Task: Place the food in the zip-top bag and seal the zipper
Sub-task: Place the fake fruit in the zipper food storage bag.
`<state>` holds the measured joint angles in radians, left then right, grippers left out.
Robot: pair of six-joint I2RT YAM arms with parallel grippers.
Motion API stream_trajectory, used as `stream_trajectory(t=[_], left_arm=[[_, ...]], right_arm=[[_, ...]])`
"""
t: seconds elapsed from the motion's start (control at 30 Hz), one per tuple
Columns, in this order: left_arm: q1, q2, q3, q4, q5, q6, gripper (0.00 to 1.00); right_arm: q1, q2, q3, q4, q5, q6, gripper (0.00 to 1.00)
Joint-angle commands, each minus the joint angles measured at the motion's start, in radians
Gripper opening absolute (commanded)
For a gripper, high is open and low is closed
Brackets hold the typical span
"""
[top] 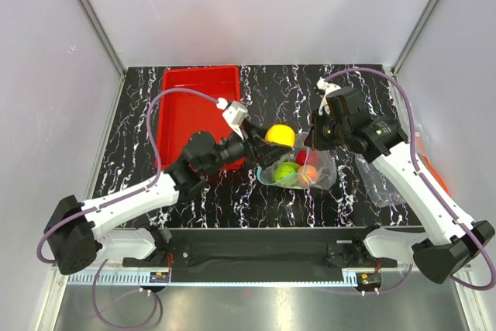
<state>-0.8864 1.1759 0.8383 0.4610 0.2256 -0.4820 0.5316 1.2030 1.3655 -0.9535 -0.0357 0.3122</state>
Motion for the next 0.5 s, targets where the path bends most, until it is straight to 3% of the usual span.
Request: stream_trajectory(t=[0.0, 0.47], left_arm=[[-0.043, 0.014, -0.053, 0.304, -0.086, -0.069, 0.47], [-0.108, 0.212, -0.073, 0.392, -0.247, 0.065, 0.47]], right_arm=[[-0.004, -0.029, 0.021, 0.071, -0.001, 0.025, 0.0], [-0.004, -0.066, 0.024, 0.044, -0.05, 0.068, 0.0]])
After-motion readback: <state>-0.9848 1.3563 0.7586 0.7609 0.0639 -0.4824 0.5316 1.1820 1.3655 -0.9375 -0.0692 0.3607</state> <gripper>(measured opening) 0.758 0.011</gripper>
